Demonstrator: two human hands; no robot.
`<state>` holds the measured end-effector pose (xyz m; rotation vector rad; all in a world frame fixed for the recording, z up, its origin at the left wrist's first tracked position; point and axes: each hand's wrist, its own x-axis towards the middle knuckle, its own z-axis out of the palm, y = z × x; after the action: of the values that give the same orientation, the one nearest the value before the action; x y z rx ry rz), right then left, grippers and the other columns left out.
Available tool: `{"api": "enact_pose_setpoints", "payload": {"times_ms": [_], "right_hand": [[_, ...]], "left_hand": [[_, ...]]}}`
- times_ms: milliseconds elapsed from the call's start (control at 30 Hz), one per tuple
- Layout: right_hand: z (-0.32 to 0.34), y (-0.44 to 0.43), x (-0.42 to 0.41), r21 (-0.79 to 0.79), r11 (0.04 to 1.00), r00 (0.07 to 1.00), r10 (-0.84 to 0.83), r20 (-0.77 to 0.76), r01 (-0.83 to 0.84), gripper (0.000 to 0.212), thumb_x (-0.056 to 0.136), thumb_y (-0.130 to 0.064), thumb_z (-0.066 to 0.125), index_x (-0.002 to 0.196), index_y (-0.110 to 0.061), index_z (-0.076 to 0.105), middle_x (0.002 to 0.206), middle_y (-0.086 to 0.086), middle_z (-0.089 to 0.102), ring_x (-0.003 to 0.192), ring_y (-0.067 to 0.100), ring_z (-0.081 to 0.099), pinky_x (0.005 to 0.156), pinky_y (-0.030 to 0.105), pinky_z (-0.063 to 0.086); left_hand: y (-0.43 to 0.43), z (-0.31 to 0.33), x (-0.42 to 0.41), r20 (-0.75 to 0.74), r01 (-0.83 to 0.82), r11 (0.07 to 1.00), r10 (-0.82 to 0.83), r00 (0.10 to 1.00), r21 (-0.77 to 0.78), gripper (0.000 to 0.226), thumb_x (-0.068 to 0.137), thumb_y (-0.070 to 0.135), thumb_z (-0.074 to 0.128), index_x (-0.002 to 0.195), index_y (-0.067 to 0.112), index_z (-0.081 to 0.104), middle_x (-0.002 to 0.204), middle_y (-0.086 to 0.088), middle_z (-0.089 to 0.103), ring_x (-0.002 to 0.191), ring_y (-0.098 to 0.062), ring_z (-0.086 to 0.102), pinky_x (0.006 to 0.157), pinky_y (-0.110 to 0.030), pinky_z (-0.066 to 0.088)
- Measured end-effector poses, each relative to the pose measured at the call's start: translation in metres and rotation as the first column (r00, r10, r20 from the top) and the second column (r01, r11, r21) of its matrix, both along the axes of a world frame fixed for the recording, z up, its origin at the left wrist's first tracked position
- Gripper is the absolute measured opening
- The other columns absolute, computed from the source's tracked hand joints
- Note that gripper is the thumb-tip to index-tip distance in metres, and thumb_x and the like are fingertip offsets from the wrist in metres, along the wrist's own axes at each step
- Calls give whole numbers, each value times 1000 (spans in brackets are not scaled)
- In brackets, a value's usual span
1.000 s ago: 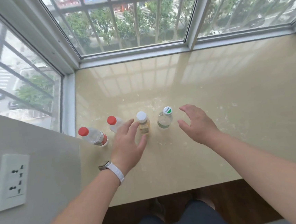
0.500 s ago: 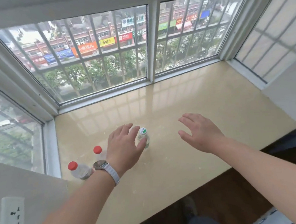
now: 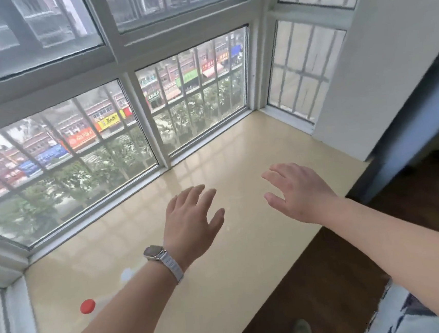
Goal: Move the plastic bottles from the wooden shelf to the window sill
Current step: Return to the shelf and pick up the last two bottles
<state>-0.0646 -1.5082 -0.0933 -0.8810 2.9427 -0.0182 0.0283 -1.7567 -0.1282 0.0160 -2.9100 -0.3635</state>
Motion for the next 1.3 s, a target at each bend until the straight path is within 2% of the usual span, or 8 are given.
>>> {"api": "enact_pose_setpoints", "payload": {"times_ms": [133,267,400,467,633,867,1100,1300], "right_hand": [[19,62,-20,11,998,997,-69,-29,69,67,91,-58,19,145,-24,37,151,3,39,135,25,37,107,41,33],[36,130,-39,38,993,991,-112,-69,115,79,84,-61,5,146,-24,37,150,4,39,133,25,37,107,42,32],[42,197,-53,11,983,980,-180,-86,181,80,82,-60,6,144,-22,38,149,4,41,133,26,37,105,42,31],[41,230,-55,-13,976,971,-218,-100,218,77,84,-60,10,142,-20,40,146,5,44,131,27,39,103,42,33],[39,303,-53,-53,940,932,-341,-126,337,57,96,-52,33,140,-18,43,138,6,49,127,29,43,102,46,37],[41,381,-47,-189,836,831,-542,-130,516,64,87,-56,27,129,-18,56,127,5,59,118,31,52,95,44,42],[38,438,-37,-277,712,708,-693,-132,645,56,86,-49,41,120,-13,66,120,9,66,109,34,61,85,45,50],[35,481,-51,-246,632,625,-772,-116,735,59,88,-51,35,126,-14,62,129,8,61,118,33,55,92,47,46]], "left_hand": [[58,16,-44,-15,97,995,-97,995,-35,55,89,56,42,129,23,63,135,-5,62,126,-32,54,104,-47,39],[125,27,-92,-47,198,978,-201,978,-64,56,89,56,43,131,24,61,136,-5,61,127,-31,54,104,-49,40],[201,38,-135,-72,300,951,-306,949,-81,56,90,56,42,130,23,61,136,-6,62,126,-33,55,103,-51,41],[237,40,-150,-78,351,932,-358,930,-91,55,90,55,43,130,23,61,136,-7,62,126,-34,55,103,-51,42],[307,44,-182,-100,469,875,-481,871,-121,54,90,53,44,128,20,63,134,-9,64,123,-35,57,102,-49,43],[382,56,-212,-123,586,797,-602,789,-147,53,92,52,44,130,19,63,134,-9,63,124,-34,56,102,-49,43],[441,58,-249,-101,686,712,-701,706,-150,58,92,53,42,132,17,62,139,-10,61,130,-35,52,107,-51,41],[502,53,-293,-92,764,630,-776,624,-139,57,93,52,43,133,18,61,140,-11,60,131,-36,52,107,-53,41]]}}
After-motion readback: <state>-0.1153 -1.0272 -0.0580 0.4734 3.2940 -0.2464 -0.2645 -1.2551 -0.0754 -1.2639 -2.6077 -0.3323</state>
